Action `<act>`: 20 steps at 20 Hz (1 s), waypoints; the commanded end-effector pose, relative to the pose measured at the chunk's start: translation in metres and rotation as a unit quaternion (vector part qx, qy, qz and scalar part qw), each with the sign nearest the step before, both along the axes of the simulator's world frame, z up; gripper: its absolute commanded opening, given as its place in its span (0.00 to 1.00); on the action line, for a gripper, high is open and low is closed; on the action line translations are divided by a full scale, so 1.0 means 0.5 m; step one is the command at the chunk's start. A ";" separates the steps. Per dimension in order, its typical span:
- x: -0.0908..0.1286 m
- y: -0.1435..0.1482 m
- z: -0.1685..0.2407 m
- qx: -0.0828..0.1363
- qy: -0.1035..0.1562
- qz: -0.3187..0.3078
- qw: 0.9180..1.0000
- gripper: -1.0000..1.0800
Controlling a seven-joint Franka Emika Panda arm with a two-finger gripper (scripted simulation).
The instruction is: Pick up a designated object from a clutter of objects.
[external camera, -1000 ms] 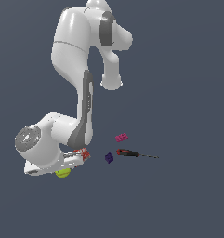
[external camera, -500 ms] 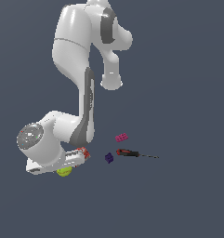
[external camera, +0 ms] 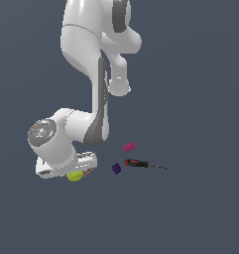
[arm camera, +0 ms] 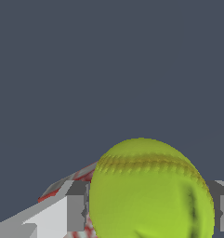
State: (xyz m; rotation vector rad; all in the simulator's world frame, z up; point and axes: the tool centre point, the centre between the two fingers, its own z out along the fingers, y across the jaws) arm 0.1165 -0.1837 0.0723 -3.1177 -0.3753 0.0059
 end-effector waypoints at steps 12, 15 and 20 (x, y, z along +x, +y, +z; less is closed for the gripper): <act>-0.107 0.172 0.155 0.000 -0.001 0.001 1.000 0.00; -0.135 0.216 0.195 0.000 -0.002 0.001 1.000 0.00; -0.182 0.292 0.264 -0.001 -0.002 0.001 1.000 0.00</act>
